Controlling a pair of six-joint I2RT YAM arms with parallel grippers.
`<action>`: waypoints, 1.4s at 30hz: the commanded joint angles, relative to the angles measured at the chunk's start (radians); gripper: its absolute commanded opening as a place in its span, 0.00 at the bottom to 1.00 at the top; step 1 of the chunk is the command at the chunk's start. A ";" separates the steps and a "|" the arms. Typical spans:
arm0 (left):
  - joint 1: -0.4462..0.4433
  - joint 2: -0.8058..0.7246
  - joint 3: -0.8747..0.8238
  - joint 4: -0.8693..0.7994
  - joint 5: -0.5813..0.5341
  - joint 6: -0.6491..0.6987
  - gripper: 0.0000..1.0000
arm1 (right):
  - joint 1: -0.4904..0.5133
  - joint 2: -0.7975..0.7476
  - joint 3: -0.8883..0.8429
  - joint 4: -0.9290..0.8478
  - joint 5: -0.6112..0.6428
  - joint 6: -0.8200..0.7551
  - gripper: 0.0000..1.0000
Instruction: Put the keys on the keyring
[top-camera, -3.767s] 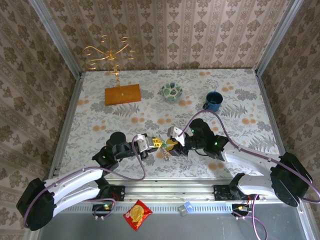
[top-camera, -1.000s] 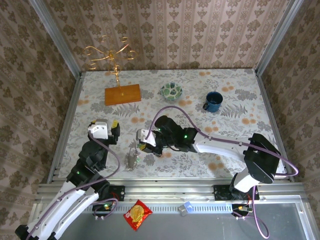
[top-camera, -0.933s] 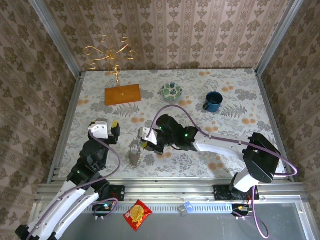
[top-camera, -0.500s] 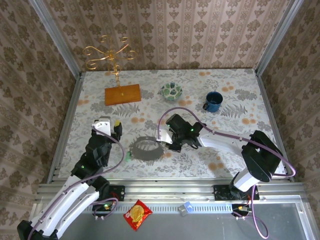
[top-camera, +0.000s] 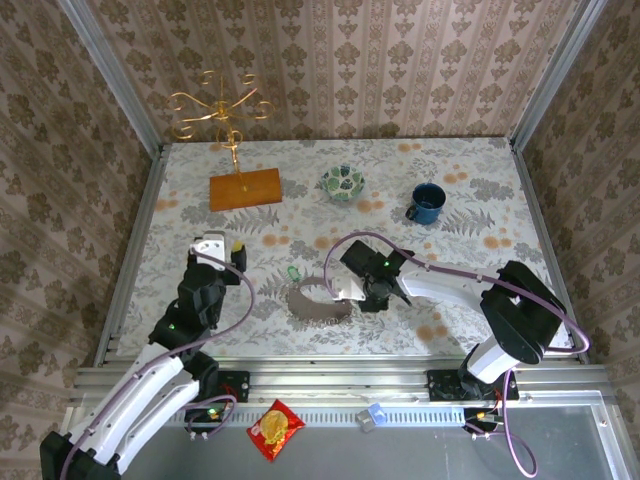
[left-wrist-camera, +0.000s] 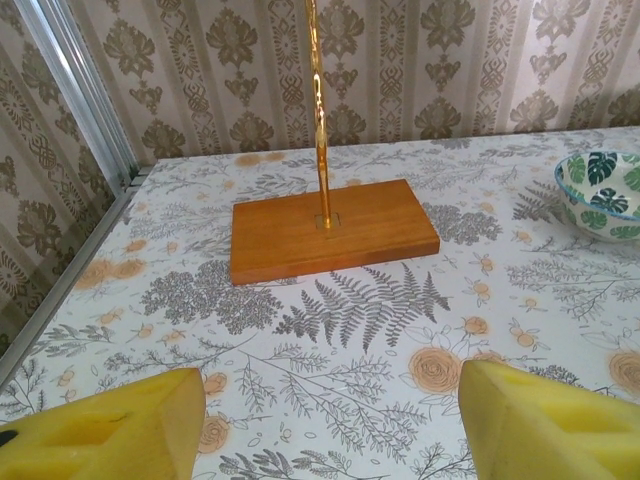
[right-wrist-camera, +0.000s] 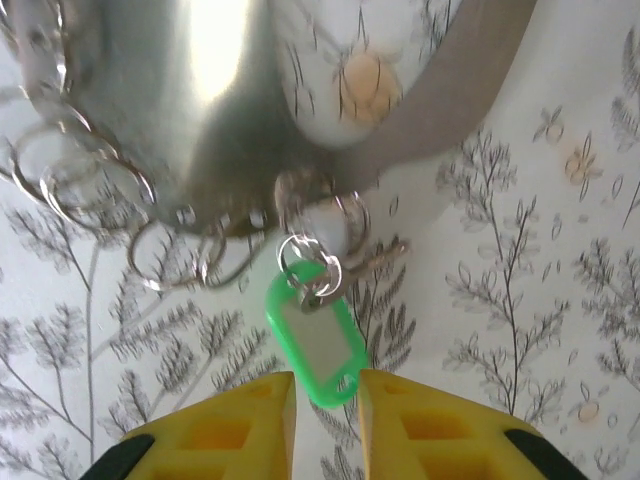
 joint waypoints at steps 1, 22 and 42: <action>0.010 0.010 -0.012 0.042 0.011 -0.016 0.68 | -0.022 -0.046 -0.015 -0.085 0.105 -0.023 0.28; 0.333 0.309 -0.090 0.396 0.114 0.115 1.00 | -0.574 -0.239 -0.505 1.256 0.131 0.520 0.77; 0.428 0.964 -0.023 0.996 0.226 0.236 1.00 | -0.777 -0.056 -0.532 1.442 -0.068 0.710 1.00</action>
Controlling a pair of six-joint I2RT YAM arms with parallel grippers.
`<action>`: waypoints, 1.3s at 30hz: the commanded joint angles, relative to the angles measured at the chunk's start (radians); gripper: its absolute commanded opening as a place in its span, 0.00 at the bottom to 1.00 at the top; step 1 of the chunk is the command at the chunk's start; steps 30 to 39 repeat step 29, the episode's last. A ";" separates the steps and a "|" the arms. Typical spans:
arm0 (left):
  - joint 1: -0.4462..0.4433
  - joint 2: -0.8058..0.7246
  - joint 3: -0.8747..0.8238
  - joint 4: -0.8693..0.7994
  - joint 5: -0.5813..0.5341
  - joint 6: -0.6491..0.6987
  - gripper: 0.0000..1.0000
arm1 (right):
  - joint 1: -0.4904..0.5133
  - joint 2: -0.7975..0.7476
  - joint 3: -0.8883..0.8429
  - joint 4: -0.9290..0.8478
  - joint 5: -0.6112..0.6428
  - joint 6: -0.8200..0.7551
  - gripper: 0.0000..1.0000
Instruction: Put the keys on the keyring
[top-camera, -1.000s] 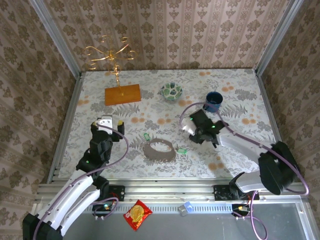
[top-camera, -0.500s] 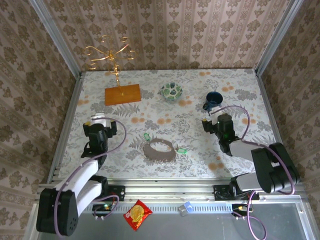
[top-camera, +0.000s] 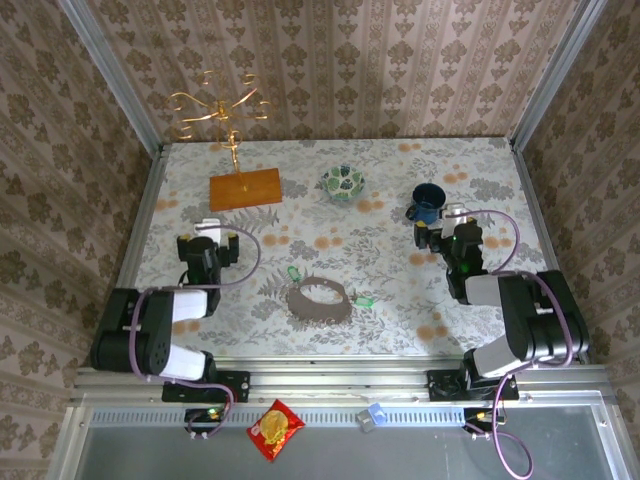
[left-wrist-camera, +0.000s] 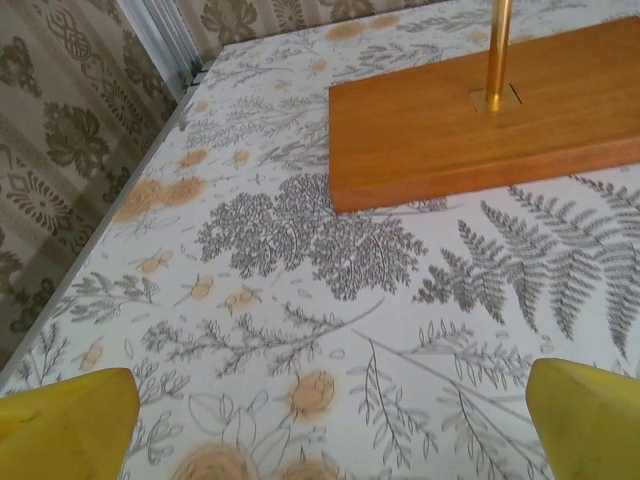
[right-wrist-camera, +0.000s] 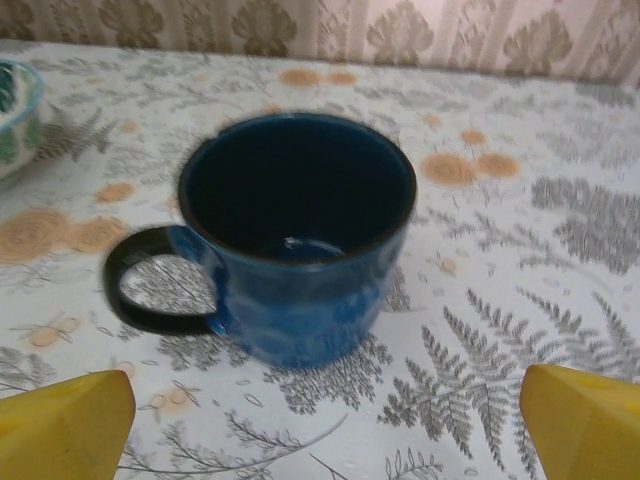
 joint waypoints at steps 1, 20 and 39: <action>0.014 0.069 0.021 0.176 0.042 0.045 1.00 | -0.009 0.010 -0.004 0.059 -0.038 0.043 1.00; 0.070 0.116 0.065 0.109 0.099 -0.017 1.00 | -0.018 0.014 0.027 -0.004 0.001 0.069 1.00; 0.104 0.112 0.080 0.074 0.173 -0.031 1.00 | -0.018 0.014 0.031 -0.008 0.001 0.069 1.00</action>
